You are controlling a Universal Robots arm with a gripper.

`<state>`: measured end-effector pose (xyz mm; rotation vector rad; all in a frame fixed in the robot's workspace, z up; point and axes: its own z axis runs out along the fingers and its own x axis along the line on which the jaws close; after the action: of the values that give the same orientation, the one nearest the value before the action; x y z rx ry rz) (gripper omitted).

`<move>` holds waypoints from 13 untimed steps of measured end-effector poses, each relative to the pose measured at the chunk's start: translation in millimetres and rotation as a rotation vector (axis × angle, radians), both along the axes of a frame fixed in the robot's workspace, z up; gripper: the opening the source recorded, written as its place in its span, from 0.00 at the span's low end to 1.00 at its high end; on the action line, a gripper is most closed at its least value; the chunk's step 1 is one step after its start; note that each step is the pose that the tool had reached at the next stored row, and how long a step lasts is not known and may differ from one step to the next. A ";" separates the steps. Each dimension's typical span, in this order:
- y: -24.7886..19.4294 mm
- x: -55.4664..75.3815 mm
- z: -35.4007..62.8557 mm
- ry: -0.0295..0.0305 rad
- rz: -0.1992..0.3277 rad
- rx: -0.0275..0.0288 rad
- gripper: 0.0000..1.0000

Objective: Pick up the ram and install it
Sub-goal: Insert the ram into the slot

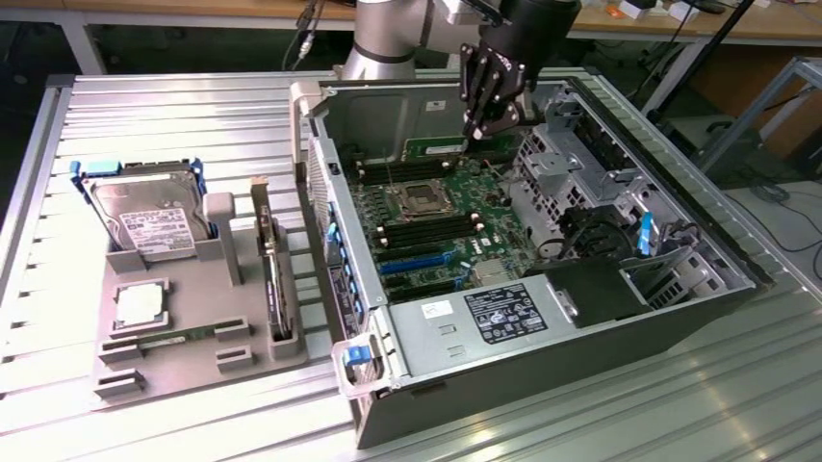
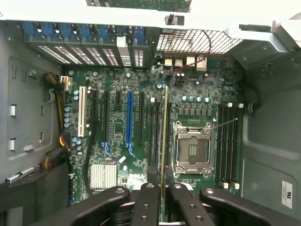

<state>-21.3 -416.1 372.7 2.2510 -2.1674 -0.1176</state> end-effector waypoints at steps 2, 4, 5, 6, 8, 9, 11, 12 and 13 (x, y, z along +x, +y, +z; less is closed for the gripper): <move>0.1 -0.1 -0.1 -0.0001 0.000 -0.0001 0.14; 0.1 -0.3 -6.5 0.0000 0.000 -0.0004 0.14; 0.1 -0.2 -11.6 0.0000 0.000 -0.0004 0.14; 0.0 -0.3 -14.4 0.0000 0.000 -0.0005 0.14; -0.8 -0.3 -20.8 0.0000 0.000 -0.0004 0.14; -1.0 -0.3 -22.6 0.0000 0.000 -0.0004 0.14; -1.5 -0.3 -26.3 0.0000 0.000 -0.0004 0.14; -1.6 -0.3 -28.2 0.0000 0.000 -0.0004 0.14; -1.7 -0.2 -30.3 0.0000 0.000 -0.0004 0.14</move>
<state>-21.5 -417.8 342.4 2.2509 -2.1673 -0.1171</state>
